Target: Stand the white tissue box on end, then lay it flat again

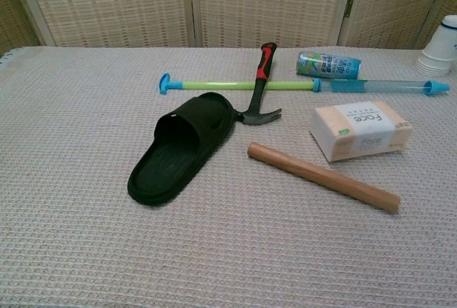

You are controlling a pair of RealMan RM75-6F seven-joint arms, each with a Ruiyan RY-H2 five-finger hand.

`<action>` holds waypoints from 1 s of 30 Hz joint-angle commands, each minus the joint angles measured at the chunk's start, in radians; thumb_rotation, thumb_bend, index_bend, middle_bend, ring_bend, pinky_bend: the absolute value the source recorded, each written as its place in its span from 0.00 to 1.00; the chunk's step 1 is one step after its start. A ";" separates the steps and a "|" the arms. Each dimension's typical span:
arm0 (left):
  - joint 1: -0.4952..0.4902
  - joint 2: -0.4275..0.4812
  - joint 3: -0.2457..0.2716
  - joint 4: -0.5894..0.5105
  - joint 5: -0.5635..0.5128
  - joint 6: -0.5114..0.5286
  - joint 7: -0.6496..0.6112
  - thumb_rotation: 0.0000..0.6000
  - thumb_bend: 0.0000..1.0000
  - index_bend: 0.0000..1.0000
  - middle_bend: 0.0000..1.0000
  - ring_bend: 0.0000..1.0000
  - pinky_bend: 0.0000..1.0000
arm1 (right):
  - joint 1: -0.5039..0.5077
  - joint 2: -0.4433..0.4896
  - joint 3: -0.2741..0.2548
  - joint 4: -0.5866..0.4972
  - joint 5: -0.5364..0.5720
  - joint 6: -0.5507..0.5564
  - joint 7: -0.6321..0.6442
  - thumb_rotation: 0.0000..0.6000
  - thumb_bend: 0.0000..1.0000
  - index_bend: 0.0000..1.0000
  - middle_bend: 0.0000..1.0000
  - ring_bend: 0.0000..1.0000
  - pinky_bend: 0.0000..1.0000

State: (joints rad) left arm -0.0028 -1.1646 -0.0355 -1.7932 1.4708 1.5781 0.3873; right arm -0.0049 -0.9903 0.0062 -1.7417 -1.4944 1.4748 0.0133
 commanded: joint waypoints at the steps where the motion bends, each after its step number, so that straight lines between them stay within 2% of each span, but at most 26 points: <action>1: 0.000 -0.001 0.000 0.001 0.000 0.000 0.000 1.00 0.40 0.07 0.00 0.00 0.17 | 0.000 0.000 0.000 0.000 0.001 0.000 0.001 1.00 0.03 0.00 0.03 0.00 0.00; 14: 0.003 0.006 0.004 -0.014 0.005 0.002 -0.006 1.00 0.40 0.07 0.00 0.00 0.17 | 0.019 -0.028 0.022 0.012 0.011 -0.011 -0.024 1.00 0.03 0.00 0.03 0.00 0.00; 17: 0.003 0.011 0.007 -0.018 0.009 0.000 -0.012 1.00 0.40 0.07 0.00 0.00 0.17 | 0.093 -0.042 0.057 -0.003 0.046 -0.111 -0.053 1.00 0.03 0.00 0.03 0.00 0.00; 19: 0.005 0.016 0.009 -0.022 0.018 0.004 -0.023 1.00 0.40 0.07 0.00 0.00 0.17 | 0.174 -0.044 0.091 -0.014 0.101 -0.228 -0.109 1.00 0.03 0.00 0.03 0.00 0.00; 24: 0.010 0.030 0.005 -0.025 0.018 0.014 -0.052 1.00 0.40 0.07 0.00 0.00 0.17 | 0.397 -0.105 0.177 0.017 0.295 -0.505 -0.319 1.00 0.03 0.00 0.03 0.00 0.00; 27: 0.012 0.039 0.002 -0.028 0.011 0.013 -0.066 1.00 0.40 0.07 0.00 0.00 0.17 | 0.514 -0.168 0.199 0.058 0.407 -0.628 -0.415 1.00 0.03 0.00 0.03 0.00 0.00; 30: 0.013 0.047 -0.001 -0.030 0.008 0.015 -0.080 1.00 0.40 0.07 0.00 0.00 0.17 | 0.611 -0.233 0.204 0.109 0.510 -0.703 -0.496 1.00 0.03 0.00 0.03 0.00 0.00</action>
State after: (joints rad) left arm 0.0099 -1.1202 -0.0349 -1.8221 1.4797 1.5922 0.3104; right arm 0.4963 -1.1440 0.1750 -1.6894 -1.0998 0.8675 -0.3757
